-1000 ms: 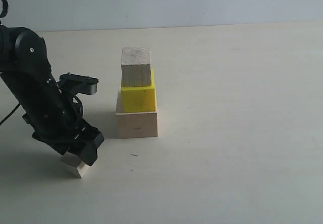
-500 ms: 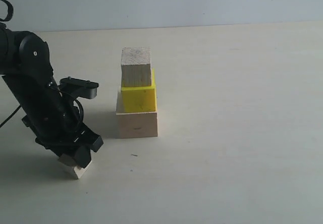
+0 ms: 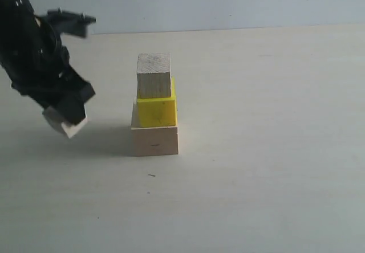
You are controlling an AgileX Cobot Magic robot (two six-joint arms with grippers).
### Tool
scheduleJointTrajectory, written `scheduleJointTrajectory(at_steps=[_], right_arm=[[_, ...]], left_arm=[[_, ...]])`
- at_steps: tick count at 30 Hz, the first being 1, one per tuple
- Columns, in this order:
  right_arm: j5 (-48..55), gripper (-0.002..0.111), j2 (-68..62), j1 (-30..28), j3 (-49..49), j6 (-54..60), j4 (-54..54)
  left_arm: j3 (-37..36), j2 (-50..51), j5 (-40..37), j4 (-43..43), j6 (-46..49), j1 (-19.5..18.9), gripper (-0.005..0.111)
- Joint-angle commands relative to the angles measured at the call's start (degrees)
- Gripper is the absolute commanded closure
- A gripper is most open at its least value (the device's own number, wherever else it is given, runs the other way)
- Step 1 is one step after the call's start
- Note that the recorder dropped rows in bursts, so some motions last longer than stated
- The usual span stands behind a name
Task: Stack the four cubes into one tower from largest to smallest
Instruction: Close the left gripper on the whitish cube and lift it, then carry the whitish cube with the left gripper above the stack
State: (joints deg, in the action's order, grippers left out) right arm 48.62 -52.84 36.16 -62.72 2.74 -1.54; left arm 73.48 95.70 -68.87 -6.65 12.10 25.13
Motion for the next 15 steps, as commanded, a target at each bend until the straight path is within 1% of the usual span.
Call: scheduleJointTrajectory(at_steps=[1,4,7,9,12,15], right_arm=[[1.01,0.108,0.07,-0.31,0.14,0.30,0.66],[1.99,0.108,0.07,-0.31,0.14,0.30,0.66],[2.80,0.108,0.07,-0.31,0.14,0.30,0.66],[3.15,0.108,0.07,-0.31,0.14,0.30,0.66],[3.51,0.108,0.07,-0.31,0.14,0.30,0.66],[3.51,0.108,0.07,-0.31,0.14,0.30,0.66]], left_arm=[[8.71,-2.54,-1.10,0.52,-0.33,-1.16,0.107],[13.82,-3.11,-1.10,0.40,-0.44,-1.17,0.107],[18.06,-3.09,-1.10,-0.28,-2.53,-1.17,0.107],[19.47,-3.09,-1.10,-2.91,-4.42,-1.17,0.107],[19.61,-3.09,-1.10,-6.82,-8.51,-1.17,0.107],[19.89,-3.09,-1.10,-7.80,-12.60,-1.04,0.107]])
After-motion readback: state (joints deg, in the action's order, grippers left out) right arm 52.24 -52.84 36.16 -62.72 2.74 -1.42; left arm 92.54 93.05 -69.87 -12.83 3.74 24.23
